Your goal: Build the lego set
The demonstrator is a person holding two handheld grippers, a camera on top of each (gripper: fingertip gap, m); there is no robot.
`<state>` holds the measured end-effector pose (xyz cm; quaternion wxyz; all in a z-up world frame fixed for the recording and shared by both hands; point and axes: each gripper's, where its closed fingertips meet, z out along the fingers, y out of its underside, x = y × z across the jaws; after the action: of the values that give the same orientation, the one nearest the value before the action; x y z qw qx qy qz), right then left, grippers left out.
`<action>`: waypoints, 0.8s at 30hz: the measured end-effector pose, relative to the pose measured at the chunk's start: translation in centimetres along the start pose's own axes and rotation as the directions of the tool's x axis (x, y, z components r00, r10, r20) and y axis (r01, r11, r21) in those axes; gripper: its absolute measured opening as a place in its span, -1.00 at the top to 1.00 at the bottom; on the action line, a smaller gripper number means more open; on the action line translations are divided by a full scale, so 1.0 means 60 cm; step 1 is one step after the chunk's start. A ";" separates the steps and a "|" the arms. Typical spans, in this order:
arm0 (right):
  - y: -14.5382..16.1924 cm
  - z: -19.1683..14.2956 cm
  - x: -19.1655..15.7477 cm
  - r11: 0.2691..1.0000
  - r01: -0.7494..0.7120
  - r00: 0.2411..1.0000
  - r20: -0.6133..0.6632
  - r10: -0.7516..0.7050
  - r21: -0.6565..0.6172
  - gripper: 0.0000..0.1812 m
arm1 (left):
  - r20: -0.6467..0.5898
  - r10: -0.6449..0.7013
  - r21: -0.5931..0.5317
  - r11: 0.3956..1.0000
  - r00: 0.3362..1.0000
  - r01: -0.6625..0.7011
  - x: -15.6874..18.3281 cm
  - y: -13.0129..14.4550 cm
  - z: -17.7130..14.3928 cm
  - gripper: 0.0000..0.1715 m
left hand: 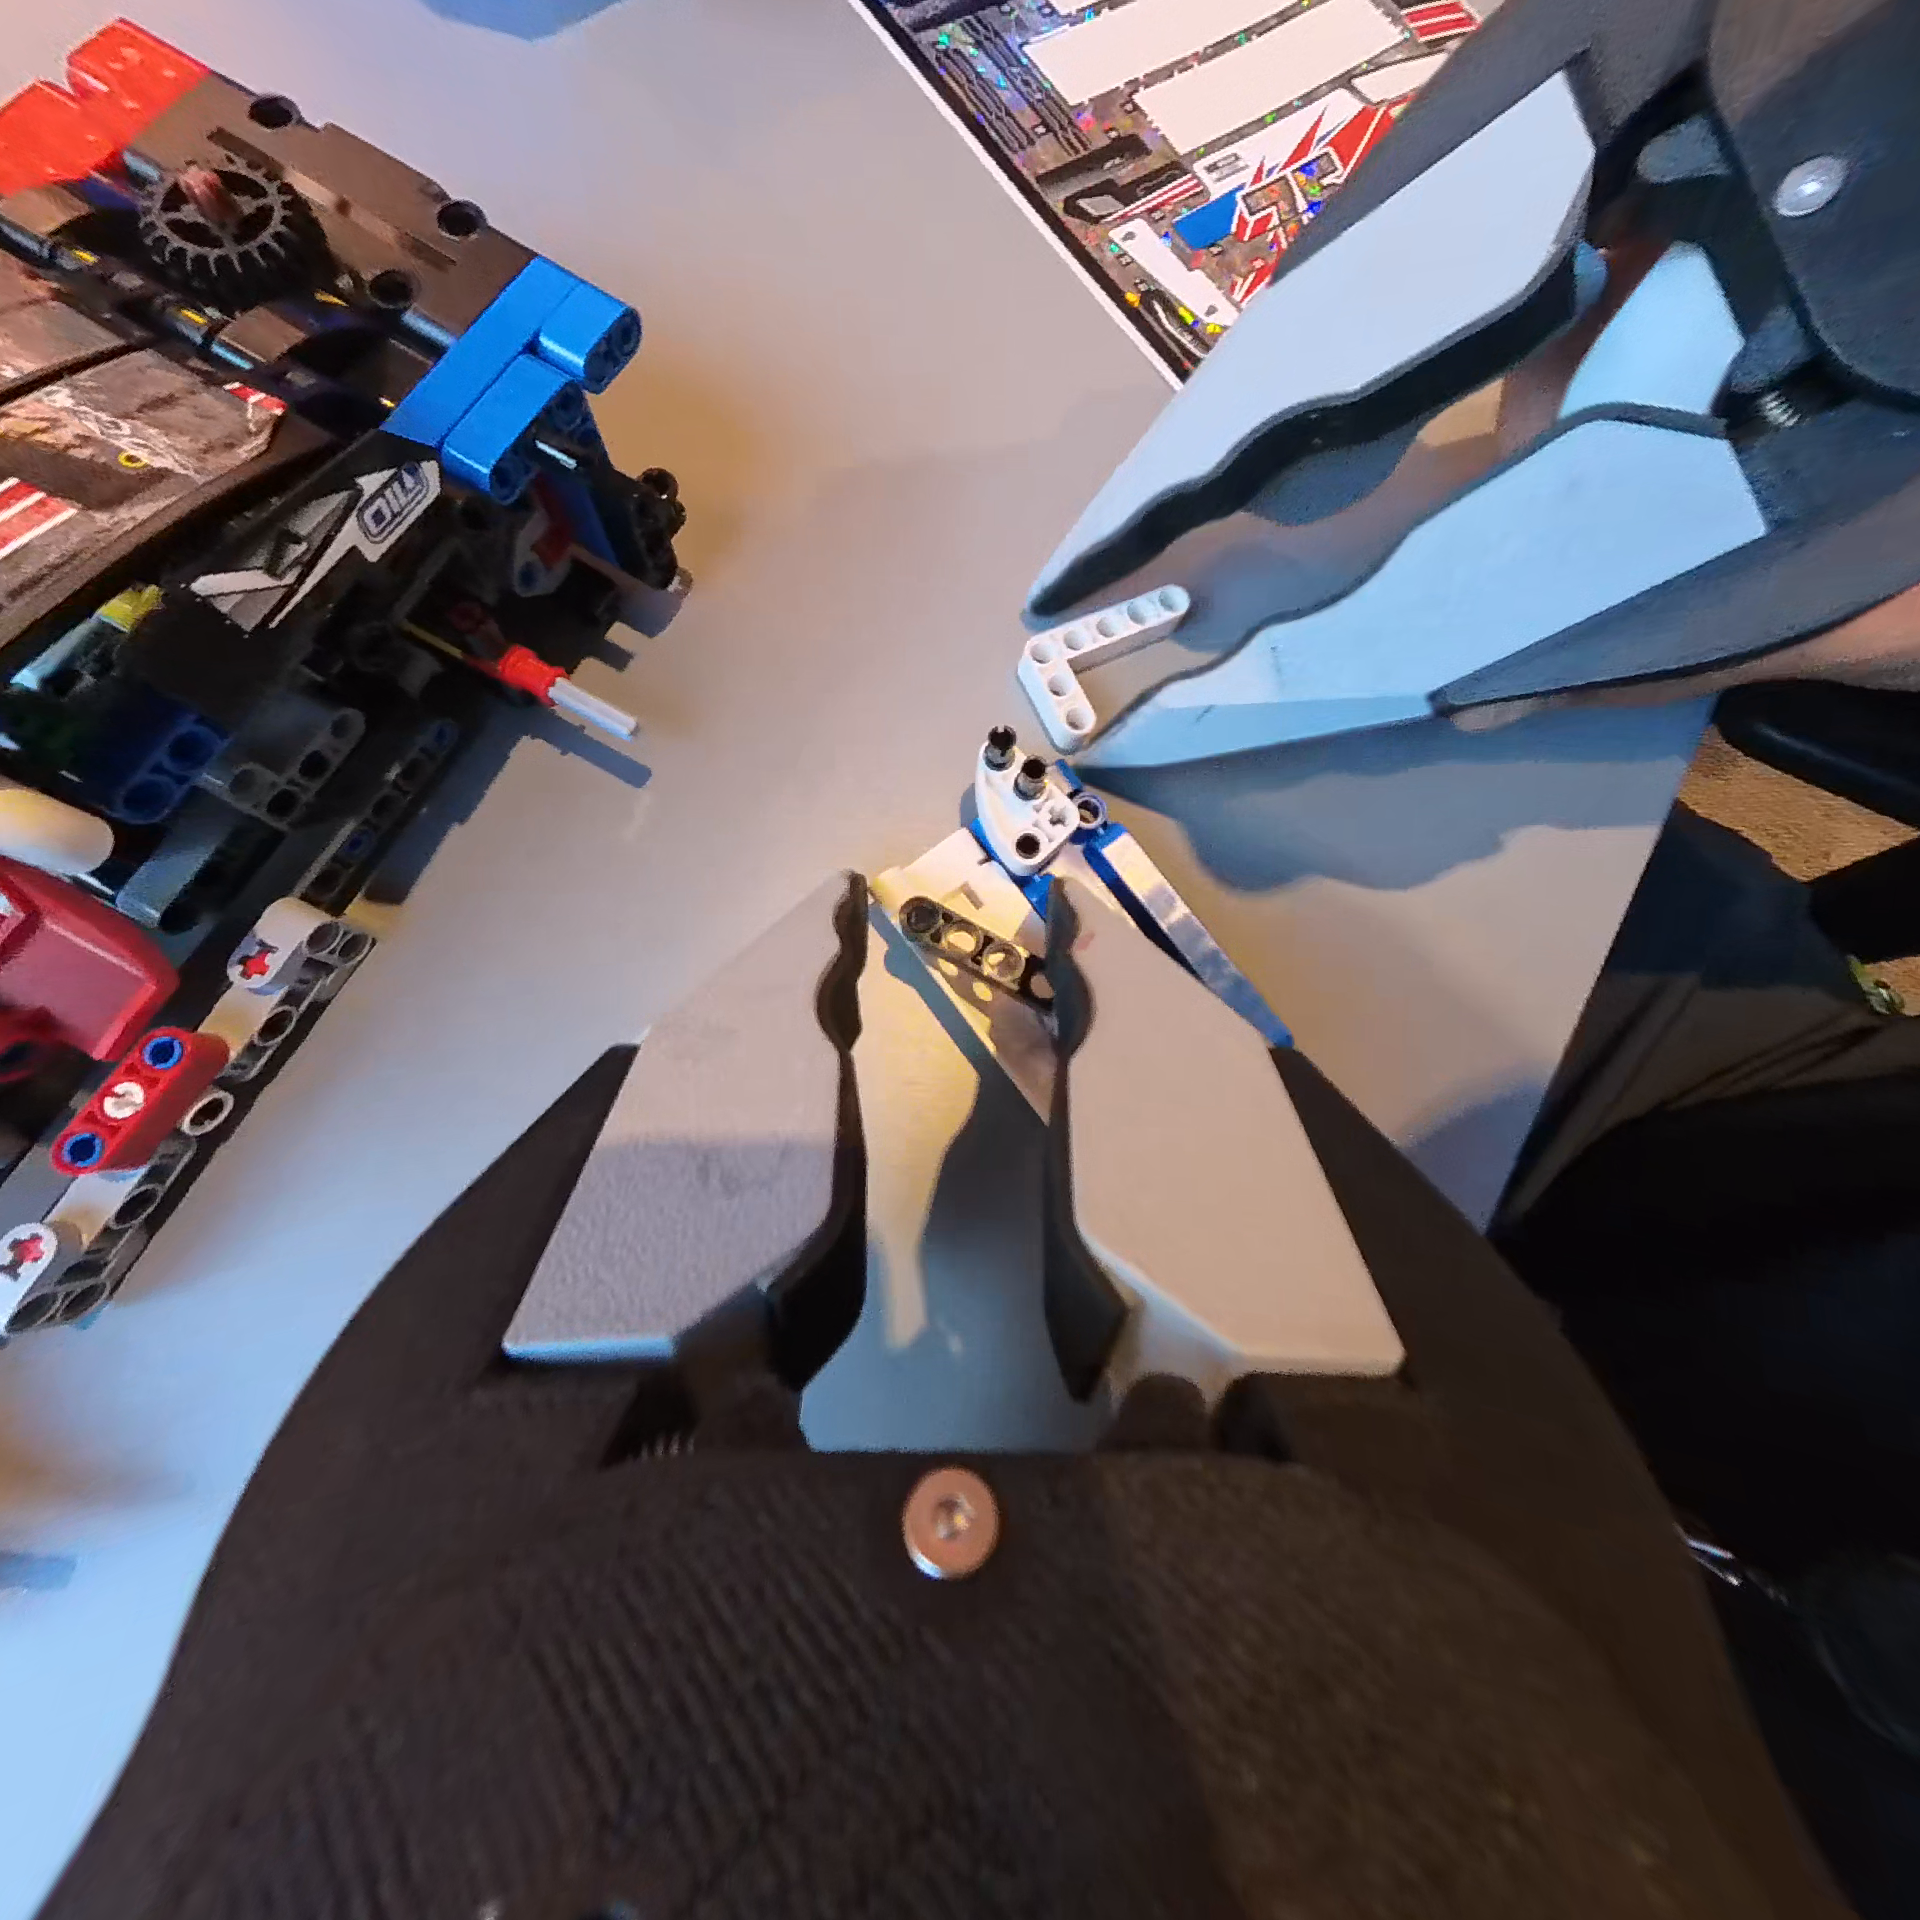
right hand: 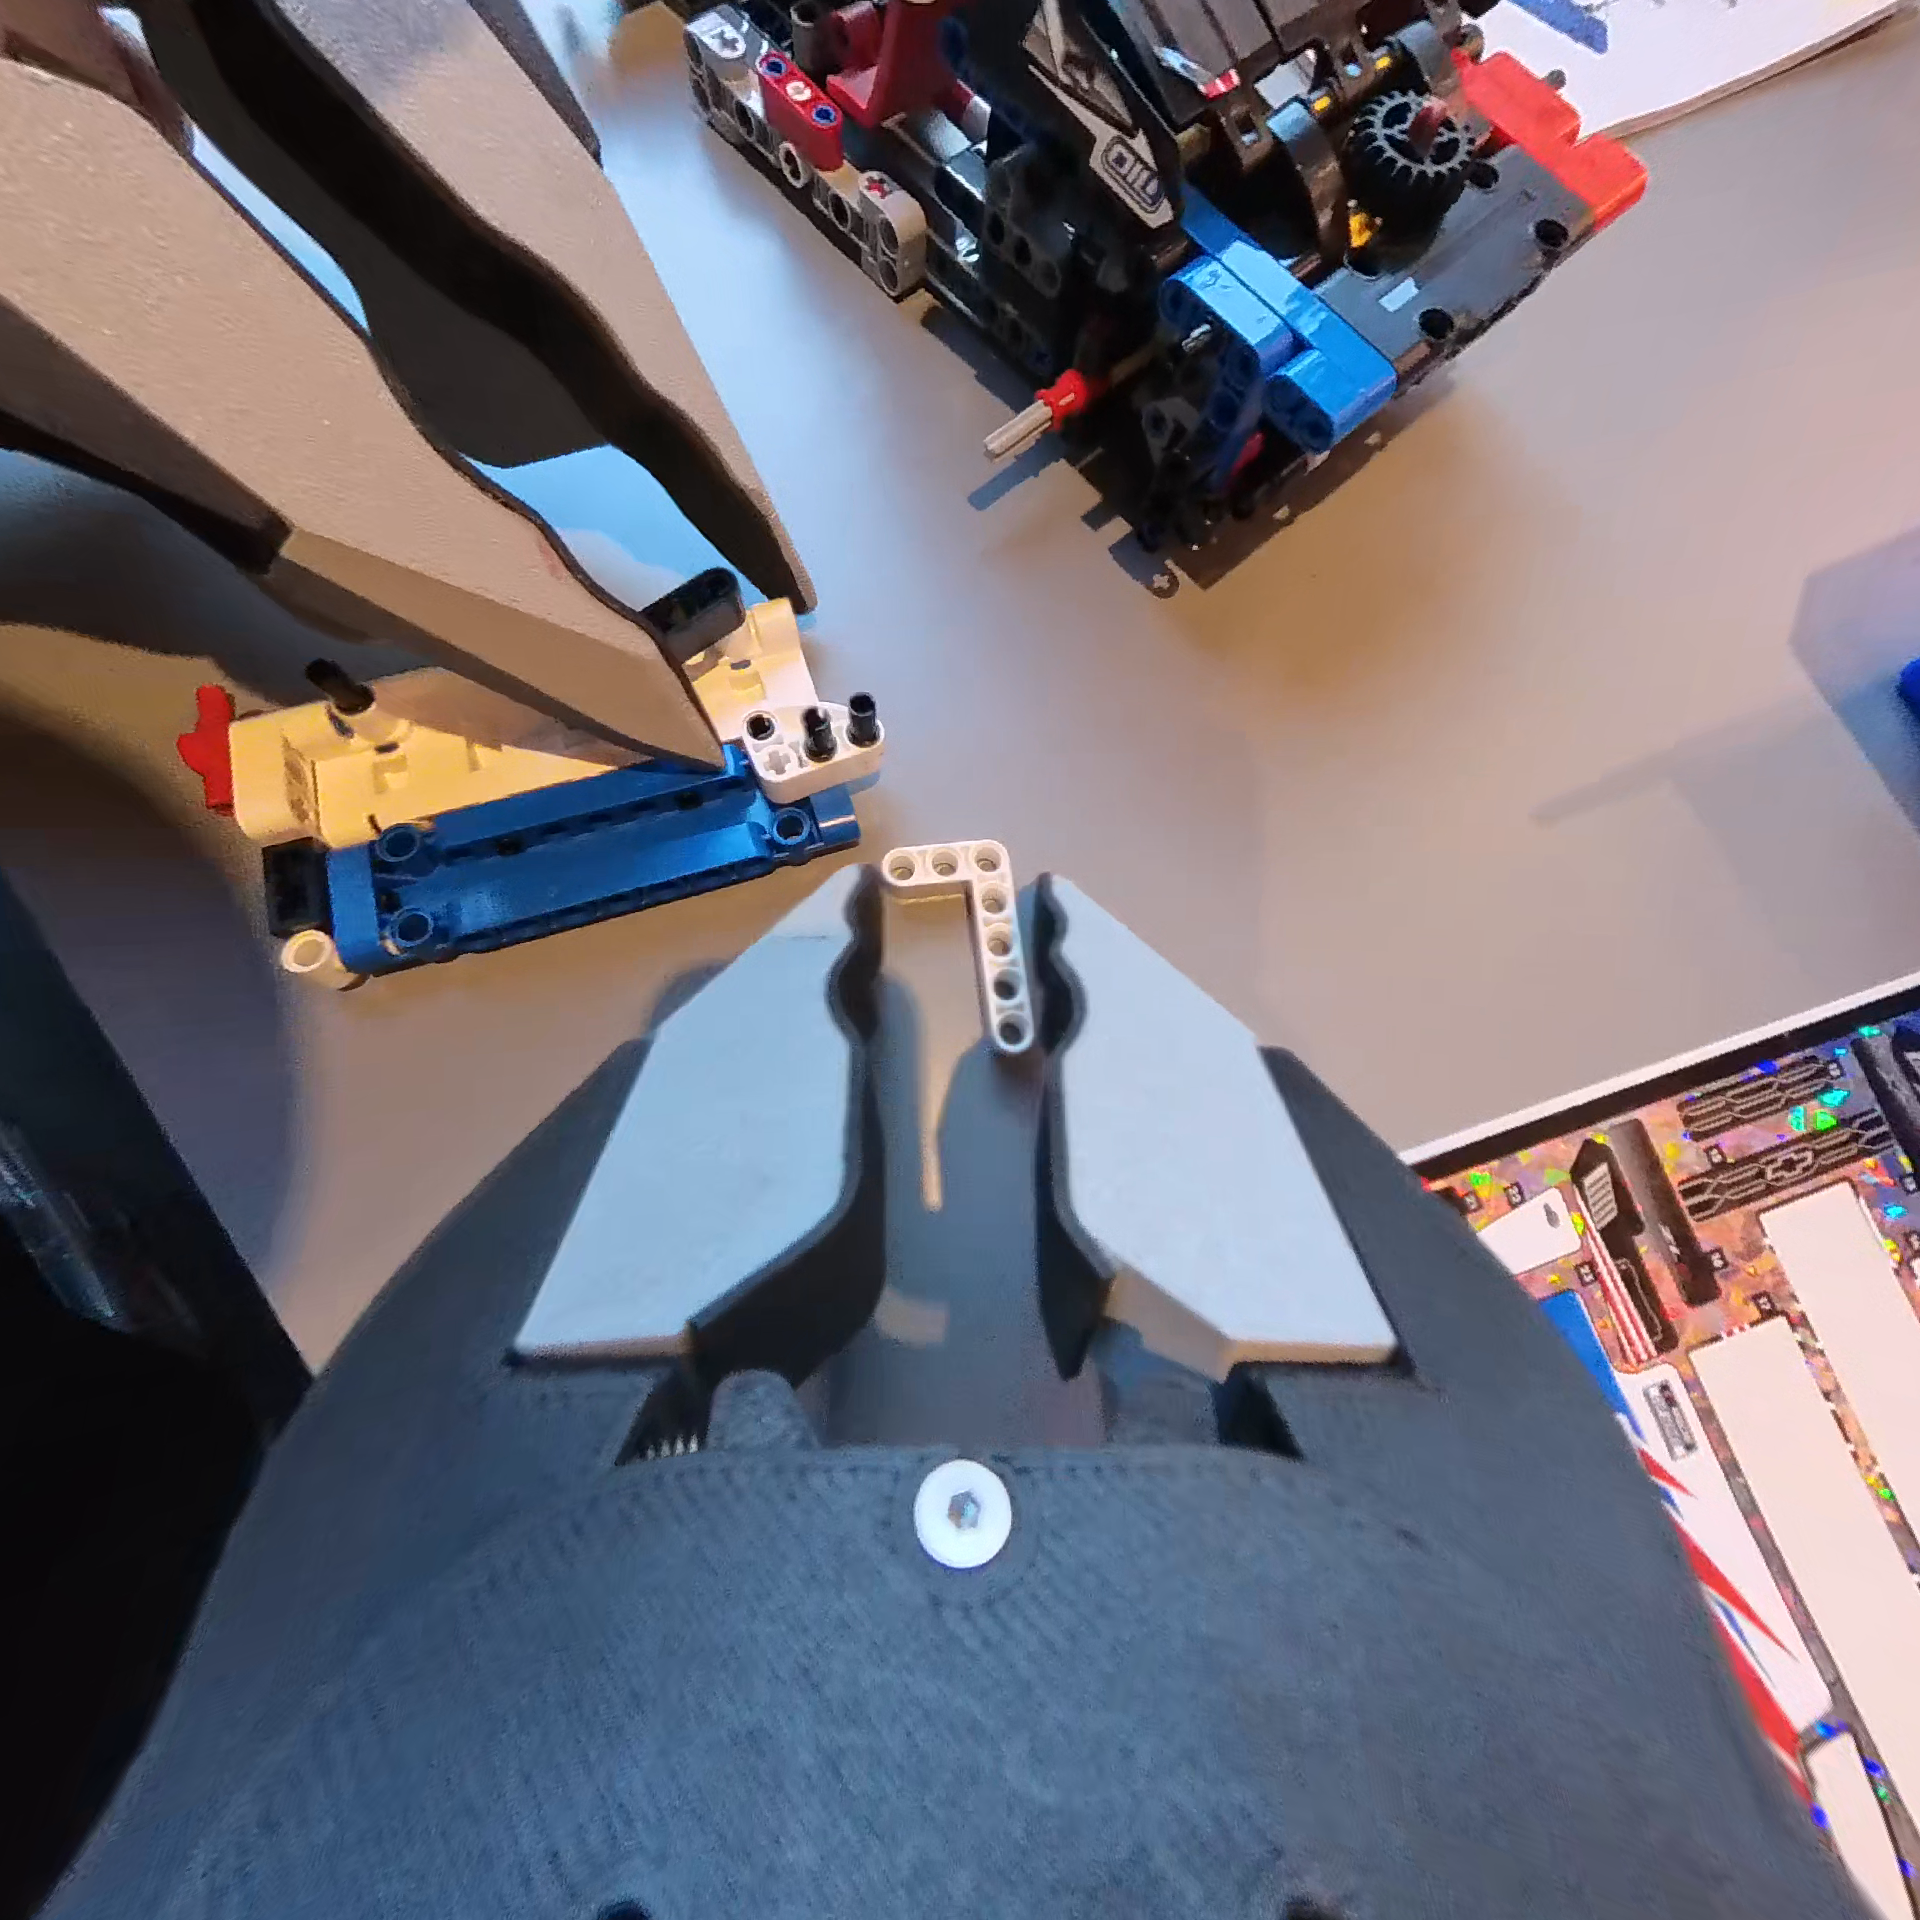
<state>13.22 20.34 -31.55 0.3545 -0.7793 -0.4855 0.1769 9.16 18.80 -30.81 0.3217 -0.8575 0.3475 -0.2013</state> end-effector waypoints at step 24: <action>-0.031 -0.056 -0.023 0.933 0.221 0.908 0.290 -0.304 0.284 0.95 | -0.134 0.218 0.035 0.976 0.967 -0.215 0.061 -0.018 -0.035 0.72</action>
<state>13.48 18.38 -27.99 0.3826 -0.6161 -0.6132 0.3131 11.00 15.88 -28.12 0.3257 -0.7953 0.4581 -0.2271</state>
